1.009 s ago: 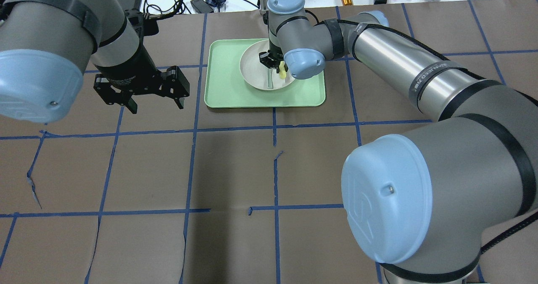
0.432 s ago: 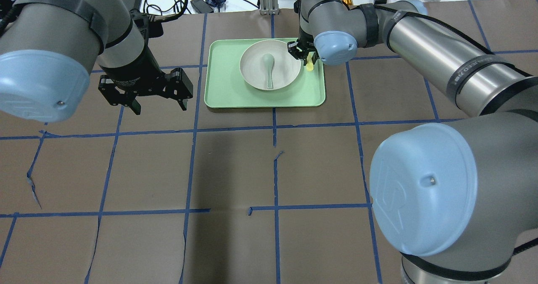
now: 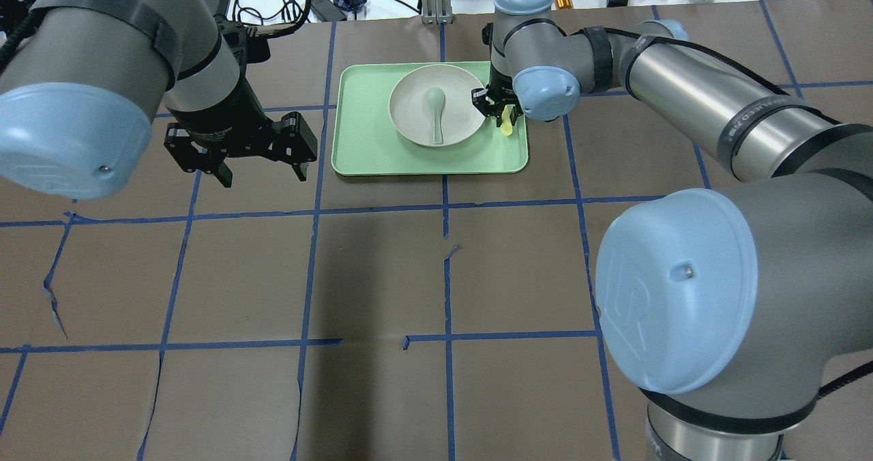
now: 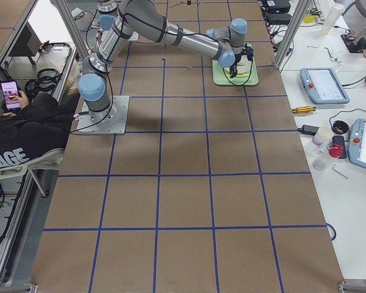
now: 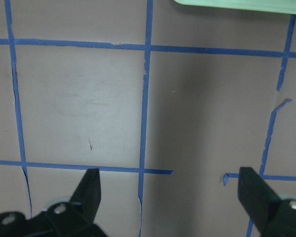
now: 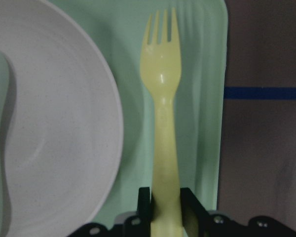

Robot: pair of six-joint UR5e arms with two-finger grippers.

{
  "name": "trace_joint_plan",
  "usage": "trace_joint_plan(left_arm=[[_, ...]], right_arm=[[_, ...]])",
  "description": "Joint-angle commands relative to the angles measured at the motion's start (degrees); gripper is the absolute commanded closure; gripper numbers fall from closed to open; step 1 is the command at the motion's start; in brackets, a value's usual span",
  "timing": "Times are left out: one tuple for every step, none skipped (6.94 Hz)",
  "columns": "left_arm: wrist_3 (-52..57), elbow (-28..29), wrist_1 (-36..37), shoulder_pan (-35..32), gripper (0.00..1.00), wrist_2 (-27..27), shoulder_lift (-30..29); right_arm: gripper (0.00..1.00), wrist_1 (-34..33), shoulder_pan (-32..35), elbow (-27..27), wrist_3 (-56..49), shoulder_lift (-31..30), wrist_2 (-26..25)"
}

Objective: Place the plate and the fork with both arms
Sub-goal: 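Move the fork with the right gripper beside the plate and lower it onto the tray, then release the fork and raise the right gripper away from the tray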

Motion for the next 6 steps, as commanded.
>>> trace_joint_plan(left_arm=[[0.0, 0.06, 0.0, -0.02, 0.0, 0.0, 0.0], [0.0, -0.03, 0.0, -0.02, 0.0, 0.0, 0.0], [0.0, 0.06, 0.0, -0.02, 0.0, 0.0, 0.0], [0.0, 0.06, 0.0, -0.02, 0.0, -0.08, 0.0], [0.0, 0.06, 0.0, -0.02, 0.0, -0.09, 0.0], [0.0, 0.06, 0.0, -0.11, 0.0, -0.09, 0.0]], right_arm=[[0.01, -0.16, -0.02, 0.57, -0.16, 0.04, -0.48], [0.0, 0.28, -0.02, 0.58, -2.25, -1.7, -0.05], [0.0, 5.42, -0.02, 0.75, -3.23, -6.24, -0.66], [0.0, 13.82, -0.28, 0.75, -4.11, -13.42, -0.93], [0.0, 20.61, -0.81, 0.84, -4.03, -20.19, -1.01], [0.0, 26.33, -2.64, 1.88, -4.2, -26.26, -1.02]])
